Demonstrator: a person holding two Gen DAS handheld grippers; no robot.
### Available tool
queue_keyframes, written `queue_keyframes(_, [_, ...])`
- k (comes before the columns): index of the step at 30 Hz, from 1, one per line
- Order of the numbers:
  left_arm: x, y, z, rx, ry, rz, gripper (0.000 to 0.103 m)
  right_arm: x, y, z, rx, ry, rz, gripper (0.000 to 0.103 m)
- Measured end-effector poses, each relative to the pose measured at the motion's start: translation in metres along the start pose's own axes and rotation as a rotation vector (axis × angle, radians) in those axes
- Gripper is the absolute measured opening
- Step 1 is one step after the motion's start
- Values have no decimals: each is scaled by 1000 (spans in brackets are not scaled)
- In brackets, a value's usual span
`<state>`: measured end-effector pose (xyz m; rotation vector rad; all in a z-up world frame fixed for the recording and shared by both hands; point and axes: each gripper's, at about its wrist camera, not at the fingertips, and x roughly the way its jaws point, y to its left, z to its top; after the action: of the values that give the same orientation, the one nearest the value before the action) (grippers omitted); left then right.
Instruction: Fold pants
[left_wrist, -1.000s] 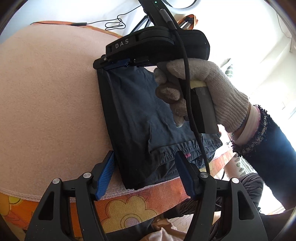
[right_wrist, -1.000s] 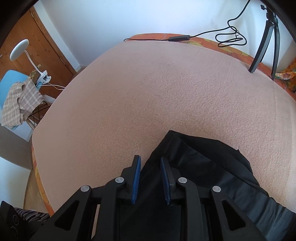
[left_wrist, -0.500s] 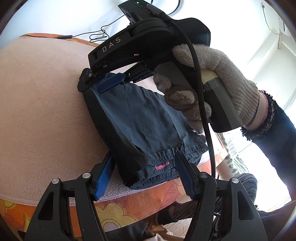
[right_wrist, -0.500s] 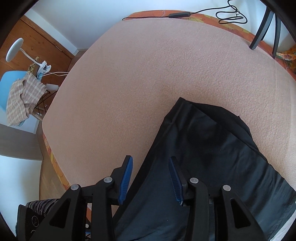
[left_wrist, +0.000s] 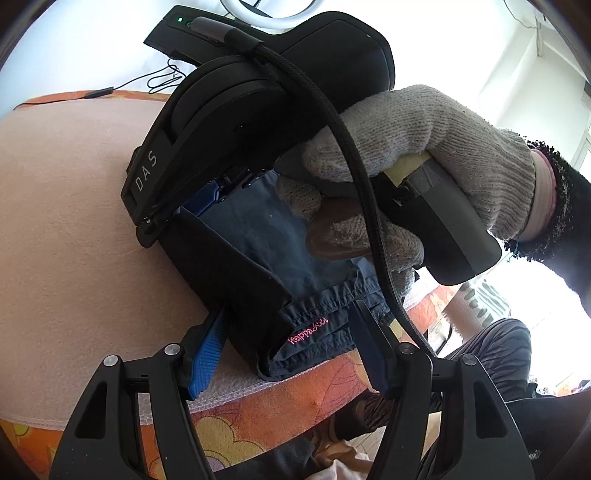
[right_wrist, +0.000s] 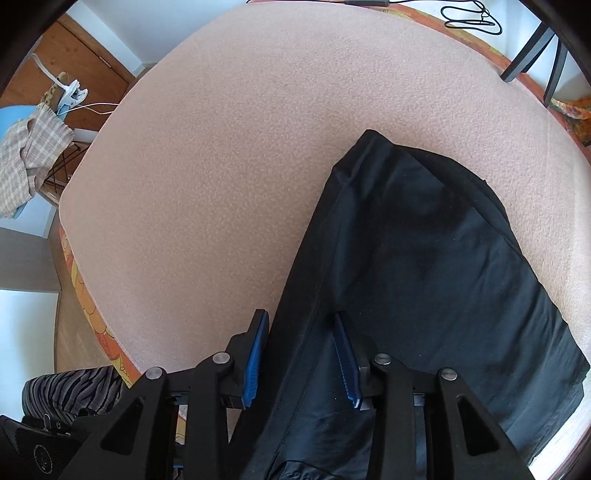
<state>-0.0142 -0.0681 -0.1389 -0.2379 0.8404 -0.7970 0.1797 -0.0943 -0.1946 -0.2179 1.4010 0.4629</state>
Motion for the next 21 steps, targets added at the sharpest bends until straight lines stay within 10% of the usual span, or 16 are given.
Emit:
queue_keyframes(7, [-2,1,-3,-5,29,-2,65,-11,-27,-11,54,-96,57,7])
queue_keyframes(21, [-39,45,7,-40,-58,125,66,-75,-91,-81,307,-433,370,2])
